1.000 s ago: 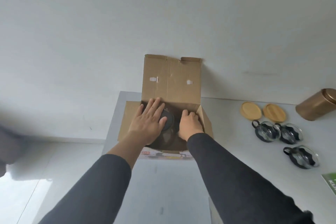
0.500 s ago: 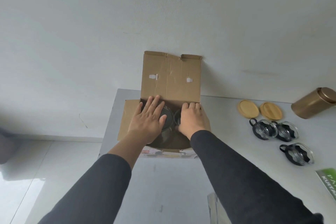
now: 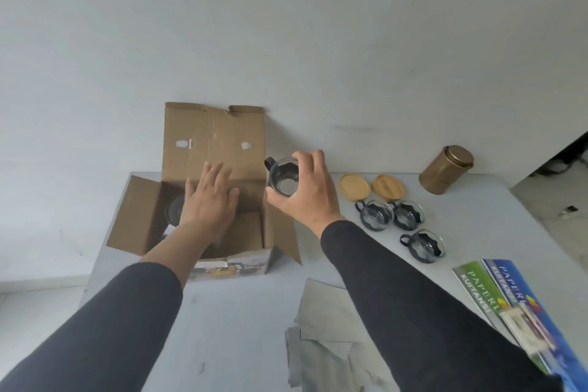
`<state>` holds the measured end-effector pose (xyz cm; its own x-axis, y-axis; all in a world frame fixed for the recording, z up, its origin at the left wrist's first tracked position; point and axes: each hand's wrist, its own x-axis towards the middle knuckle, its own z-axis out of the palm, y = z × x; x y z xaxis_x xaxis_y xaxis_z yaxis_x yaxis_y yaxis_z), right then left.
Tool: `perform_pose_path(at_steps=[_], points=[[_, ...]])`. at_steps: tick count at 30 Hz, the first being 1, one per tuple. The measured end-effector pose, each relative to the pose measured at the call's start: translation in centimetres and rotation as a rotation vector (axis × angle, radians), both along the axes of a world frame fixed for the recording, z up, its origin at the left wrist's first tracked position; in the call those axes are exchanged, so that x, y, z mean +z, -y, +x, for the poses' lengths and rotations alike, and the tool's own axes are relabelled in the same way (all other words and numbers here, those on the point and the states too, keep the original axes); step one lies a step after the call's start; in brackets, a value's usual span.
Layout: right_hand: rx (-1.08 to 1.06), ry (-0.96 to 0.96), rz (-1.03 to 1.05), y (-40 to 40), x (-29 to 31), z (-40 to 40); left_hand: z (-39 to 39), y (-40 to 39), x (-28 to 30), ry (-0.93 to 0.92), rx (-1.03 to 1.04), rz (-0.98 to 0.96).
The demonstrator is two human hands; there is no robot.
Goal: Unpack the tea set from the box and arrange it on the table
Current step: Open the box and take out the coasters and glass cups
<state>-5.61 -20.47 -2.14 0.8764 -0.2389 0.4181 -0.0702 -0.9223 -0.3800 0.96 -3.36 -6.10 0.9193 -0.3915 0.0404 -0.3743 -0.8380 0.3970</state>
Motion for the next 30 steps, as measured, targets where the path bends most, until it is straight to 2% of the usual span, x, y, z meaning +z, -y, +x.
perform_pose_path(at_steps=[4,7,15,22,26,30], points=[[-0.073,-0.024,0.014,4.7,-0.9,-3.7,-2.7,5.9,1.2,0.061,-0.092,-0.044],[-0.098,-0.089,0.022,8.6,-2.1,-6.7,-5.0,10.6,0.5,0.059,-0.173,0.002],[-0.1,-0.348,0.079,18.8,-5.8,-11.8,-11.4,21.4,-5.0,-0.279,-0.278,0.272],[-0.048,-0.509,0.003,22.9,-9.1,-13.1,-12.7,24.4,-9.3,-0.571,-0.261,0.448],[-0.035,-0.542,-0.11,23.7,-10.3,-12.4,-11.5,24.9,-8.7,-0.655,-0.268,0.494],[-0.018,-0.569,-0.139,24.1,-11.1,-11.9,-11.3,24.9,-8.7,-0.682,-0.247,0.506]])
